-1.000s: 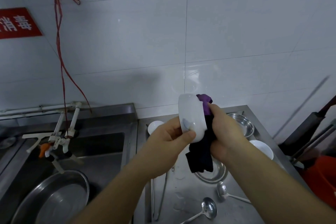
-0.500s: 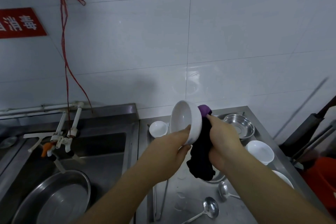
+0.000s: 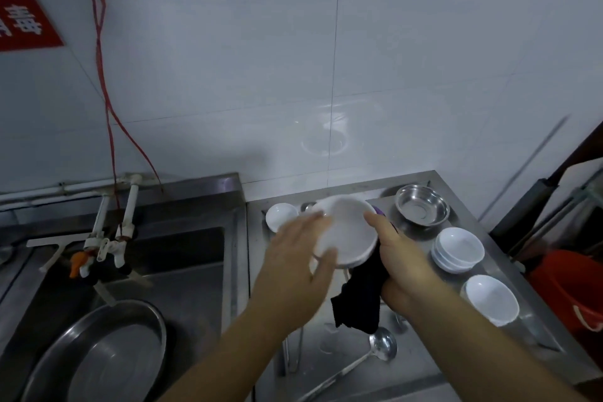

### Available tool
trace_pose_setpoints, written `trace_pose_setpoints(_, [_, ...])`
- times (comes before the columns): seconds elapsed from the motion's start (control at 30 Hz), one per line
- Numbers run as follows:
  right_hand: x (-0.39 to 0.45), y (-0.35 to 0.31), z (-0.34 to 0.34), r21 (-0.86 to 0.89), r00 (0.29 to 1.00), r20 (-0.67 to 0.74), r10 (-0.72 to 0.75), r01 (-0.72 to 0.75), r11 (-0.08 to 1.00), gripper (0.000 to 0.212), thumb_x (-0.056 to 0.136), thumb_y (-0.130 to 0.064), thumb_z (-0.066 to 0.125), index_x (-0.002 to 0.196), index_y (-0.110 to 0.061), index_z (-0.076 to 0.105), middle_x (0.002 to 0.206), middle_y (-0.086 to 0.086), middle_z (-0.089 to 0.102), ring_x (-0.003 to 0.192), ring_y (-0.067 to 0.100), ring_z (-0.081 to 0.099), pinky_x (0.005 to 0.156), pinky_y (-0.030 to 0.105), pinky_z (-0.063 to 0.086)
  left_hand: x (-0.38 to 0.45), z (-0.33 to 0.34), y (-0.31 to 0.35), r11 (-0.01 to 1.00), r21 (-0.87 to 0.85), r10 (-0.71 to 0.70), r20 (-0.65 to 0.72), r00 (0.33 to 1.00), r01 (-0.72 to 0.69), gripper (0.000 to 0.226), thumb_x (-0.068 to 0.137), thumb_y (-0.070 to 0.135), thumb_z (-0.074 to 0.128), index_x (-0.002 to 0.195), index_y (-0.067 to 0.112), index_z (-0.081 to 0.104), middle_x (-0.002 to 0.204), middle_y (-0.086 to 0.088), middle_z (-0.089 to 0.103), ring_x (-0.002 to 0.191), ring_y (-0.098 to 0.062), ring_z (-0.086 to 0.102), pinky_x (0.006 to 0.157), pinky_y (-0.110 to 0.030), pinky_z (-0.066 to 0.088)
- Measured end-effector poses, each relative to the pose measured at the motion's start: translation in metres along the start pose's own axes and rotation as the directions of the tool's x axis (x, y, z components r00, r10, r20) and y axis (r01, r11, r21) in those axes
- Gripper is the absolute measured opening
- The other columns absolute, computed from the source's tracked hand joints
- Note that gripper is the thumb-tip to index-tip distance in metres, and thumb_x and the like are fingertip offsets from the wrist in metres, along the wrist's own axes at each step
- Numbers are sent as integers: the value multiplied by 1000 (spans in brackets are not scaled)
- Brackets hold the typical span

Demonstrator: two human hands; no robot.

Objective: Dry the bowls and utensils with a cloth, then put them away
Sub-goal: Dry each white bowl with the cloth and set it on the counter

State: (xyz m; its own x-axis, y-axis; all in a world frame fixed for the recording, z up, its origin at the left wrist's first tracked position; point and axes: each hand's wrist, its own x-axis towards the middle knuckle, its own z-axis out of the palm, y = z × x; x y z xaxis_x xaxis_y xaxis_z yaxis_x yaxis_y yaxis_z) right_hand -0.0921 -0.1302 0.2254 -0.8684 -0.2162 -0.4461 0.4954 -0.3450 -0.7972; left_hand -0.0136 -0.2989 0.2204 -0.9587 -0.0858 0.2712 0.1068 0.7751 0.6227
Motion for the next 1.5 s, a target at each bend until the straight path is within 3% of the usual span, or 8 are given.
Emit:
trace_pose_setpoints(0.07, [-3,10,-9,26,997,-72,-6,8,1000,44,80,-47,86,118,-25,77,113,16,79,99,39,78,87,56,62,2,5,-6,937,-247,-252,11,968,247,45,107,52,44,151,46,41,146,23,48,127,3,51,104,-22,44])
trace_pose_setpoints(0.13, [-8,18,-20,25,994,-111,-14,17,1000,50,77,-50,88,118,-24,78,113,16,79,99,40,78,92,64,58,3,13,-9,713,-521,-411,231,882,469,33,110,40,48,143,41,56,135,15,66,107,-3,69,90,-26,59])
trace_pose_setpoints(0.23, [-19,25,-40,38,987,-159,17,-11,999,51,81,-52,85,121,-22,75,111,14,80,93,36,80,92,61,59,-1,28,-7,351,-719,-433,444,785,600,27,111,23,52,131,28,70,116,2,79,104,-16,78,82,-31,65])
trace_pose_setpoints(0.3, [-26,26,-57,47,978,-209,16,-7,999,42,86,-46,83,120,-21,76,109,13,81,92,35,80,88,54,61,-5,39,-3,284,-741,-422,473,773,608,26,108,19,56,125,29,74,112,3,80,104,-18,78,79,-31,65])
trace_pose_setpoints(0.5, [-51,15,-123,-1,932,-361,-38,40,999,20,90,-22,80,110,-19,78,100,19,80,73,31,76,64,40,61,-6,79,34,335,-719,-370,495,787,609,27,102,18,63,118,33,79,111,8,80,104,-14,78,80,-36,66])
trace_pose_setpoints(1.1, [-126,-36,-420,41,817,-568,-100,150,988,50,76,2,87,121,-11,71,95,21,80,83,42,79,72,54,66,-39,287,245,316,-603,-325,656,681,733,22,100,9,65,117,18,77,113,-7,81,102,-23,79,79,-39,66])
trace_pose_setpoints(1.3, [-115,-42,-462,18,781,-621,-66,98,995,41,75,6,87,110,-13,75,87,15,81,69,29,78,57,38,64,-37,330,263,285,-568,-381,672,635,772,21,99,7,65,105,16,82,109,-7,81,108,-27,77,82,-43,66])
trace_pose_setpoints(1.5, [-67,-44,-469,-34,776,-630,-30,12,999,26,75,3,86,92,-14,76,78,22,76,62,32,68,61,53,63,-15,359,244,254,-520,-466,673,574,816,21,100,7,64,117,11,75,113,-15,79,105,-31,78,81,-44,67])
